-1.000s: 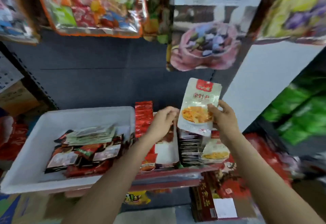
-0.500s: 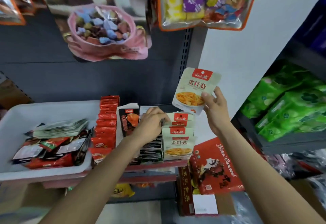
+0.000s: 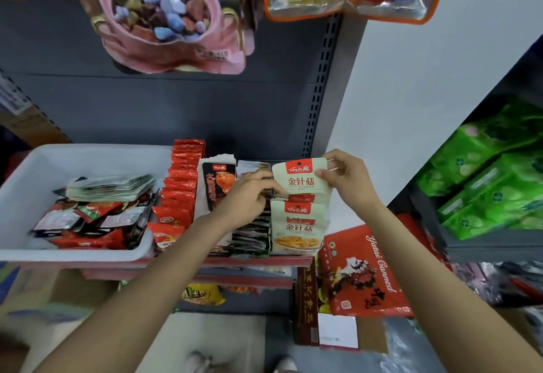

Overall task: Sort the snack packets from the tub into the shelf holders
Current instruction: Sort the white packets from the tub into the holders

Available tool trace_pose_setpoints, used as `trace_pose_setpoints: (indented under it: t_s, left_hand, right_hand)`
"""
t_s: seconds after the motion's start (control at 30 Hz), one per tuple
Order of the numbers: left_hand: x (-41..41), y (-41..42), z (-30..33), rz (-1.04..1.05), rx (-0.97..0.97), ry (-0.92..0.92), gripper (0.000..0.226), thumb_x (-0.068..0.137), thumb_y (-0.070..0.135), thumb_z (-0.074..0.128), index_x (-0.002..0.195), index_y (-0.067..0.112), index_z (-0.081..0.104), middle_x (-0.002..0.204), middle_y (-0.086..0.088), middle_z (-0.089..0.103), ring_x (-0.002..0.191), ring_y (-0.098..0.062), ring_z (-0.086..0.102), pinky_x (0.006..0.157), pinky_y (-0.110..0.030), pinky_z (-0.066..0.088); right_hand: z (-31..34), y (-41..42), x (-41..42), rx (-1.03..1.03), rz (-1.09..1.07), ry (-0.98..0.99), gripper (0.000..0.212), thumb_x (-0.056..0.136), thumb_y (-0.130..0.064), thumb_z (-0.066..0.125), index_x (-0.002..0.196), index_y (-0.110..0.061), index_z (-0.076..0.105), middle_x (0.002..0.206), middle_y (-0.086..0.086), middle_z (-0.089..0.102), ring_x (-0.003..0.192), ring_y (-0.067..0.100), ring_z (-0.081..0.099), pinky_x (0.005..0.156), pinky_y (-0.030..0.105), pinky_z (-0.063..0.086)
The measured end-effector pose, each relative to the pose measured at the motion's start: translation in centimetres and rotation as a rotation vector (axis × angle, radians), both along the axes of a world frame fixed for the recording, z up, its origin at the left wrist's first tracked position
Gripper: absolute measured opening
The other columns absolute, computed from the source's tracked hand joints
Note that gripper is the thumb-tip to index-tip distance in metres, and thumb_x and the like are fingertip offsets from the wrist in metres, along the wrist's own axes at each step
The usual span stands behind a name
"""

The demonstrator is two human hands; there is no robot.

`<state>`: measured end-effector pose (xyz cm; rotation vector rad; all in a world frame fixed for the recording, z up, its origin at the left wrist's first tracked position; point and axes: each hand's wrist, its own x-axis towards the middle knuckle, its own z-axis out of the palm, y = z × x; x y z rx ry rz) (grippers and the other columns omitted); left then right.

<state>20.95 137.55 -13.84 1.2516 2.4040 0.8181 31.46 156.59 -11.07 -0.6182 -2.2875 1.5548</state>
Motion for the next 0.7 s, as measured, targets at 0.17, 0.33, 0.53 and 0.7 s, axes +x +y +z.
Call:
trace_pose_setpoints:
  t_s: [0.17,0.33,0.53,0.7]
  left_hand:
    - [-0.3,-0.2,-0.1,-0.004,0.005,-0.038,0.056,0.083,-0.013,0.042,0.11,0.029,0.067,0.137,0.006,0.045,0.131,-0.014,0.035,0.112,-0.037,0.03]
    - [-0.3,0.0,0.2,0.003,0.019,-0.069,0.05,0.086,-0.012,0.041,0.116,0.022,0.063,0.135,0.005,0.046,0.129,-0.01,0.035,0.109,-0.023,0.026]
    - [-0.8,0.0,0.4,0.036,0.102,-0.118,0.039,0.088,-0.005,0.046,0.112,0.022,0.062,0.124,0.007,0.056,0.12,-0.004,0.042,0.103,-0.02,0.032]
    - [-2.2,-2.7,1.1,0.176,0.202,-0.059,0.033,0.09,-0.004,0.047,0.111,0.015,0.063,0.117,0.003,0.06,0.1,-0.005,0.052,0.085,-0.008,0.036]
  right_hand:
    - [-0.5,-0.1,-0.3,0.256,0.028,-0.122,0.014,0.09,-0.007,0.059,0.082,-0.017,0.052,0.094,0.004,0.064,0.083,0.017,0.063,0.064,0.022,0.05]
    - [0.0,-0.4,-0.7,0.417,0.037,-0.234,0.003,0.09,-0.014,0.06,0.087,-0.016,0.06,0.087,-0.001,0.063,0.081,0.017,0.06,0.063,0.024,0.044]
    - [-0.2,-1.2,-1.9,0.775,0.066,-0.448,0.016,0.091,-0.014,0.054,0.087,-0.019,0.068,0.092,0.005,0.069,0.083,0.025,0.062,0.064,0.031,0.047]
    - [0.6,-4.0,-3.2,0.85,0.047,-0.311,0.017,0.092,-0.022,0.056,0.103,-0.017,0.068,0.101,0.004,0.064,0.096,0.023,0.056,0.071,0.032,0.046]
